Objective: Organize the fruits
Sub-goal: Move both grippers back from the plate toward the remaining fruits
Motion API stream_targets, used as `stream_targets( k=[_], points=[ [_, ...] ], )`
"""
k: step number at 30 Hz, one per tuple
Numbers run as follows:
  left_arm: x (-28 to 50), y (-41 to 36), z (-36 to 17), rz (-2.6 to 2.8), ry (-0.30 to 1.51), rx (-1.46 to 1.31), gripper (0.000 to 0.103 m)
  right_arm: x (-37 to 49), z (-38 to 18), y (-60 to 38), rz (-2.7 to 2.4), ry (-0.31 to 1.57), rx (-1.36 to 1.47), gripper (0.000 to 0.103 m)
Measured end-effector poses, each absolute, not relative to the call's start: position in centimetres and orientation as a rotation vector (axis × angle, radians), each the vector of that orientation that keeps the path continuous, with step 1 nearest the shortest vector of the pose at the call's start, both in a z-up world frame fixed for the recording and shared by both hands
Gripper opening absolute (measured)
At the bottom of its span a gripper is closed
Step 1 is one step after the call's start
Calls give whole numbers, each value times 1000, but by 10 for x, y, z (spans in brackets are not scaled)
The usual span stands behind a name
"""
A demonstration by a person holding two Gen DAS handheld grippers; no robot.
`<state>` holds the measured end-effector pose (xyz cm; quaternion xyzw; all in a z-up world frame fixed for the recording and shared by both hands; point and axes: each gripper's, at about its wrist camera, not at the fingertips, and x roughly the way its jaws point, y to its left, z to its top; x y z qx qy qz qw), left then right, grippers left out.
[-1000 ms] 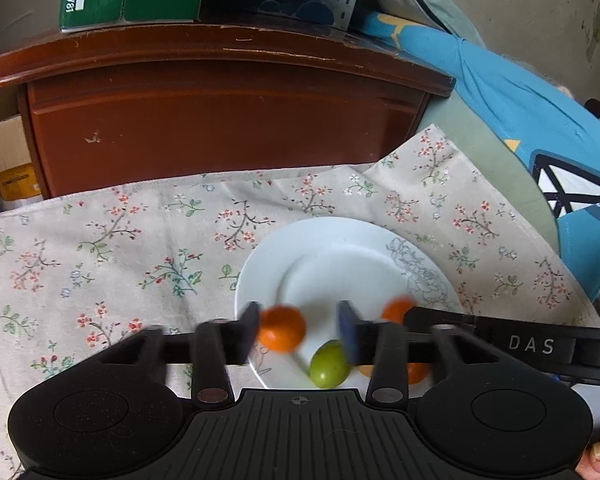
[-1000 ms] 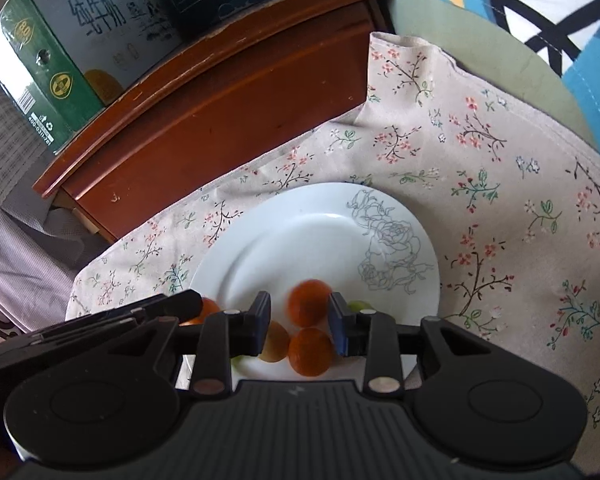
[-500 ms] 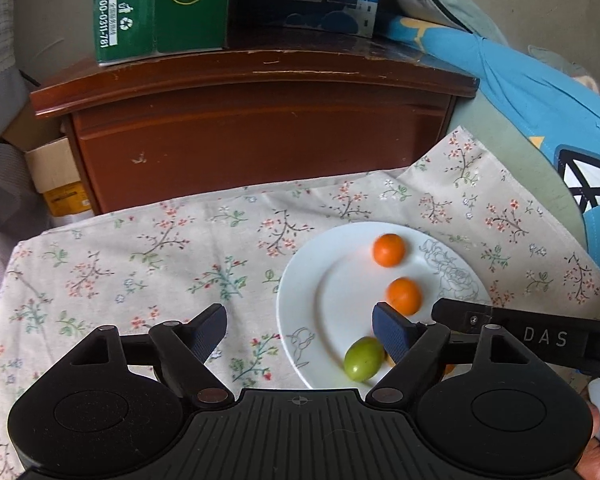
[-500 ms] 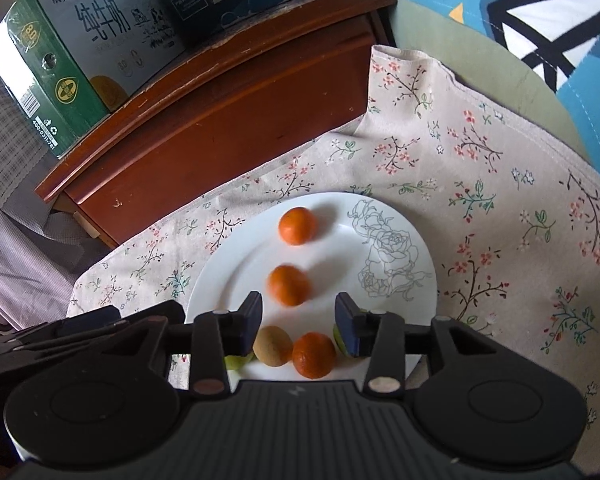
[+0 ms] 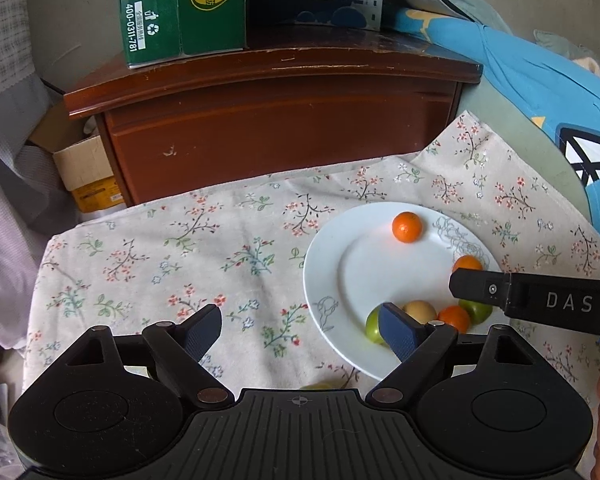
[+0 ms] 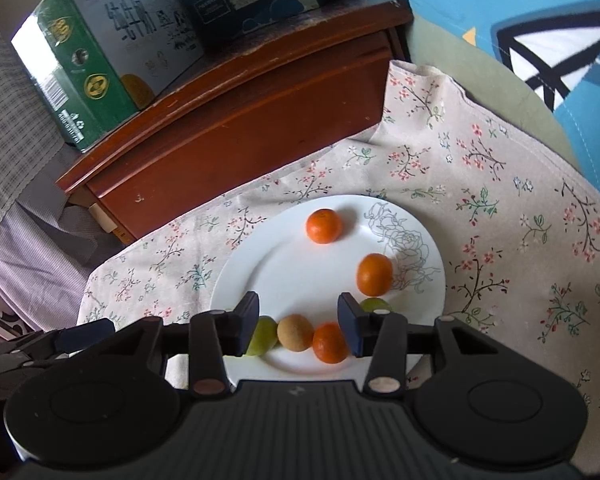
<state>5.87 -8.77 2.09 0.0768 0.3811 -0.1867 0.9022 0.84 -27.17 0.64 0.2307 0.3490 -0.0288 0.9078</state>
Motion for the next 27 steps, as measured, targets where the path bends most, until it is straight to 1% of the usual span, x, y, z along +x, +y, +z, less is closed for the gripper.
stream_targets(
  k=[20,27],
  points=[
    [28,-55,26,-368,826,152,88,-16,14,-248,-39,753,419,45],
    [20,-25,31,-339,843,132,88,-35,12,-232,3,775,404,46]
  ],
)
